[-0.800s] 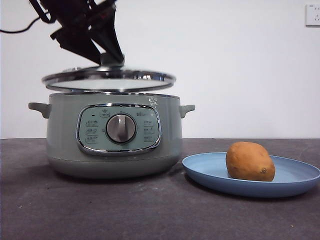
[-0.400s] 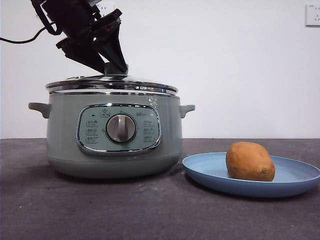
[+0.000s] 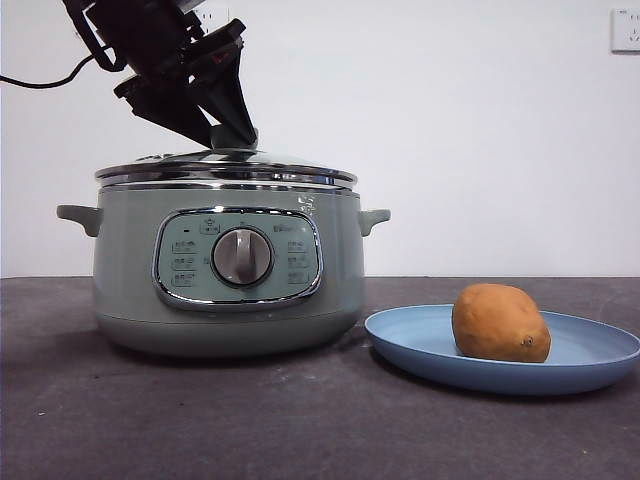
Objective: Take the potato out from the steamer,put the potato on the plate,close the lid
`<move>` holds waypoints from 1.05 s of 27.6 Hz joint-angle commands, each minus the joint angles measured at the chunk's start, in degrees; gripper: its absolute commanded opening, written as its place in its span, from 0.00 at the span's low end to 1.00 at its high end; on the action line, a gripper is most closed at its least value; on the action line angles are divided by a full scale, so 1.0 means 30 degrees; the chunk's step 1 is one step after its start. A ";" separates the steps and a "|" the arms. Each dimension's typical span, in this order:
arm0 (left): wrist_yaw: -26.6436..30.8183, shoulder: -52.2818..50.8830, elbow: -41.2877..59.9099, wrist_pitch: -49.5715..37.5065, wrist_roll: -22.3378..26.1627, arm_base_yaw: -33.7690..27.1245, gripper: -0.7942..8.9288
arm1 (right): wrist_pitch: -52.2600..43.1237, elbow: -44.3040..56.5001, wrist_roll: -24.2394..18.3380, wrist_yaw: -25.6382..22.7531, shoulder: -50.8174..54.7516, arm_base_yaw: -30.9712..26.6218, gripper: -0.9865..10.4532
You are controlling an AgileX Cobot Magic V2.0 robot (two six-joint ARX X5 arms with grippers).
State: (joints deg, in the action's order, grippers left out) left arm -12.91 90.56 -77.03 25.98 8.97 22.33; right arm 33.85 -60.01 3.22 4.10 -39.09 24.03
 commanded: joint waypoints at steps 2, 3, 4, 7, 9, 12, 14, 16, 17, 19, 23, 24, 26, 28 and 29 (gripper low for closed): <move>-0.0219 0.0189 -0.0124 -0.0758 0.0044 0.0080 0.07 | -0.0073 -0.0044 0.0117 0.0022 0.0015 0.0015 0.61; -0.0211 0.0226 -0.0124 -0.0787 0.0051 0.0117 0.07 | -0.0073 -0.0044 0.0117 0.0015 0.0015 0.0015 0.61; -0.0204 0.0270 -0.0124 -0.0801 0.0051 0.0160 0.07 | -0.0066 -0.0044 0.0117 0.0022 0.0015 0.0015 0.61; -0.0189 0.0510 -0.0124 -0.0736 0.0044 0.0219 0.07 | 0.0000 -0.0044 0.0117 0.0022 0.0015 0.0015 0.61; -0.0146 0.0627 -0.0124 -0.0452 0.0073 0.0219 0.07 | 0.0102 -0.0044 0.0117 0.0022 0.0015 0.0015 0.61; -0.0117 0.0663 -0.0124 -0.0087 0.0087 0.0211 0.07 | 0.0335 -0.0044 0.0109 0.0015 0.0015 0.0015 0.61; 0.0022 0.0663 -0.0124 0.0066 0.0073 0.0211 0.07 | 0.0423 -0.0044 0.0109 0.0022 0.0015 0.0015 0.61; 0.0255 0.0663 -0.0124 0.0240 0.0058 0.0211 0.09 | 0.0466 -0.0044 0.0117 0.0022 0.0015 0.0015 0.61; 0.0291 0.0663 -0.0124 0.0313 0.0022 0.0211 0.12 | 0.0474 -0.0044 0.0109 0.0029 0.0015 0.0015 0.61; 0.0291 0.0663 -0.0124 0.0393 0.0022 0.0197 0.30 | 0.0488 -0.0044 0.0109 0.0044 0.0015 0.0015 0.61; 0.0321 0.0532 -0.0124 0.0350 0.0029 0.0189 0.63 | 0.0787 -0.0044 0.0117 0.0153 0.0015 0.0029 0.61; 0.0357 0.0495 -0.0131 0.0350 0.0029 0.0175 0.63 | 0.0925 -0.0044 0.0109 0.0160 0.0015 0.0029 0.61; 0.0401 0.0379 -0.0233 0.0452 0.0029 0.0153 0.63 | 0.1173 -0.0044 0.0109 0.0168 -0.0015 0.0029 0.61; 0.0670 0.0138 -0.0415 0.0627 0.0029 0.0153 0.63 | 0.1406 -0.0044 0.0109 0.0175 -0.0058 0.0029 0.61; 0.0823 -0.0007 -0.0510 0.0721 0.0029 0.0153 0.63 | 0.1486 -0.0044 0.0109 0.0182 -0.0058 0.0029 0.61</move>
State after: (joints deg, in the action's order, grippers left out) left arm -10.81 91.50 -77.97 28.36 9.37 22.72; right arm 38.44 -60.01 3.22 4.51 -39.27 24.03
